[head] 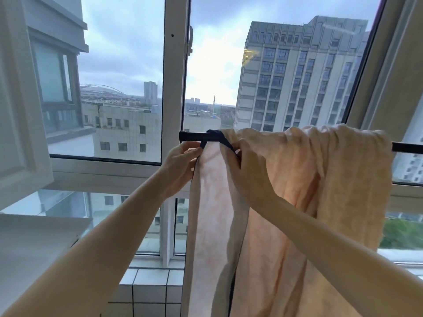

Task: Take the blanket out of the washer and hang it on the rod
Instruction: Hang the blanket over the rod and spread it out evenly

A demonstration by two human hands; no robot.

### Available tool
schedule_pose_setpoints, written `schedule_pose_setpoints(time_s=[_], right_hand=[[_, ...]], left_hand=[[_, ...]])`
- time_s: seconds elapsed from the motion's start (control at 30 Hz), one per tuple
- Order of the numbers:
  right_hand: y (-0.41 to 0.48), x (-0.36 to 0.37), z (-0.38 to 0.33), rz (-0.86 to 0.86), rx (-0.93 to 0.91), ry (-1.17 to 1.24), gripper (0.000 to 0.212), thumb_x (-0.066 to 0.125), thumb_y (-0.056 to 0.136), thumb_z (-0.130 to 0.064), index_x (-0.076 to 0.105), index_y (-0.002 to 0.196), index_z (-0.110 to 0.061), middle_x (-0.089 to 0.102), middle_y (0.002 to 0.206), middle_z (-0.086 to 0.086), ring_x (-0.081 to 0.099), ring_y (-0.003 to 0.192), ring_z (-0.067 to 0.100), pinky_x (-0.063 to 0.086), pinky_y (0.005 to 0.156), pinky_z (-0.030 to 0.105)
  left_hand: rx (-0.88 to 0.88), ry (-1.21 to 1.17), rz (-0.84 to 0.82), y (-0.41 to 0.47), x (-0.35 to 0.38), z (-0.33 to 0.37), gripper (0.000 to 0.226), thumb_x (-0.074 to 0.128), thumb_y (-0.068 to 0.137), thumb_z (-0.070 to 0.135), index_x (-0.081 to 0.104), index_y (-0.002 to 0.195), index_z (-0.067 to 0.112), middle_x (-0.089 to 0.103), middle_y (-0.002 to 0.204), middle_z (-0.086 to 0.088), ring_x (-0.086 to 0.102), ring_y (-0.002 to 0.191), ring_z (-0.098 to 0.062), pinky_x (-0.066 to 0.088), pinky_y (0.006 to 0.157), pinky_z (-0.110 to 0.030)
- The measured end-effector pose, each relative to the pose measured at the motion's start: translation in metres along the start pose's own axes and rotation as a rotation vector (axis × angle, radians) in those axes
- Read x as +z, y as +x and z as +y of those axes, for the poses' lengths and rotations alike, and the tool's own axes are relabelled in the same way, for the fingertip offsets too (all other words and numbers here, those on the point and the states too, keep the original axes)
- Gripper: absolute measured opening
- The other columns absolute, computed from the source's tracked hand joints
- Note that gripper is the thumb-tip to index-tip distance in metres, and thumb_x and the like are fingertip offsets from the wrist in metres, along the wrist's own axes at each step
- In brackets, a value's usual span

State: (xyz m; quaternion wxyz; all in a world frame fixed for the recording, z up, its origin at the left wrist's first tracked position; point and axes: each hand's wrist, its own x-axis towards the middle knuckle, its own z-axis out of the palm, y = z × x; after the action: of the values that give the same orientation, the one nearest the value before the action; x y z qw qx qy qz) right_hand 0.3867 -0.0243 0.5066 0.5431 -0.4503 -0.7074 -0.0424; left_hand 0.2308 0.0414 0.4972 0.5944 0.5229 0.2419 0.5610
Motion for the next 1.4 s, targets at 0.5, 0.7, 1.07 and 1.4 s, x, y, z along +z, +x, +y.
schedule_pose_setpoints(time_s=[0.5,0.7,1.07,1.4], right_hand=[[0.064,-0.021,-0.017,0.118,-0.042,-0.224,0.04,0.047,0.097,-0.033,0.061,0.067,-0.011,0.055,0.053,0.001,0.052,0.05,0.014,0.043,0.053,0.031],[0.08,-0.024,-0.02,0.119,-0.016,-0.219,0.049,0.052,0.096,-0.031,0.047,0.051,-0.012,0.041,0.041,-0.002,0.044,0.041,0.014,0.042,0.05,0.03],[0.089,-0.02,-0.026,0.098,-0.018,-0.289,0.039,0.058,0.092,-0.037,0.064,0.064,-0.011,0.056,0.05,-0.001,0.057,0.05,0.016,0.047,0.056,0.026],[0.038,-0.014,-0.043,-0.02,-0.243,-0.567,0.018,0.058,0.093,-0.037,0.06,0.087,-0.02,0.059,0.067,-0.008,0.054,0.057,0.009,0.033,0.049,0.018]], left_hand=[[0.147,0.136,0.176,0.016,0.004,0.014,0.021,0.051,0.094,0.0,0.07,0.09,0.006,0.07,0.087,-0.012,0.067,0.079,-0.022,0.057,0.076,-0.029],[0.077,0.089,0.061,0.018,-0.011,0.014,0.018,0.057,0.09,0.001,0.067,0.105,0.005,0.068,0.103,-0.018,0.065,0.091,-0.026,0.053,0.091,-0.037],[0.144,0.208,0.131,0.013,-0.016,0.015,0.018,0.058,0.093,0.009,0.074,0.097,0.015,0.072,0.09,-0.008,0.067,0.081,-0.021,0.054,0.084,-0.036],[0.304,0.315,0.258,0.003,-0.033,-0.005,0.009,0.068,0.085,0.023,0.072,0.083,0.015,0.07,0.076,-0.008,0.066,0.078,-0.03,0.058,0.078,-0.045]])
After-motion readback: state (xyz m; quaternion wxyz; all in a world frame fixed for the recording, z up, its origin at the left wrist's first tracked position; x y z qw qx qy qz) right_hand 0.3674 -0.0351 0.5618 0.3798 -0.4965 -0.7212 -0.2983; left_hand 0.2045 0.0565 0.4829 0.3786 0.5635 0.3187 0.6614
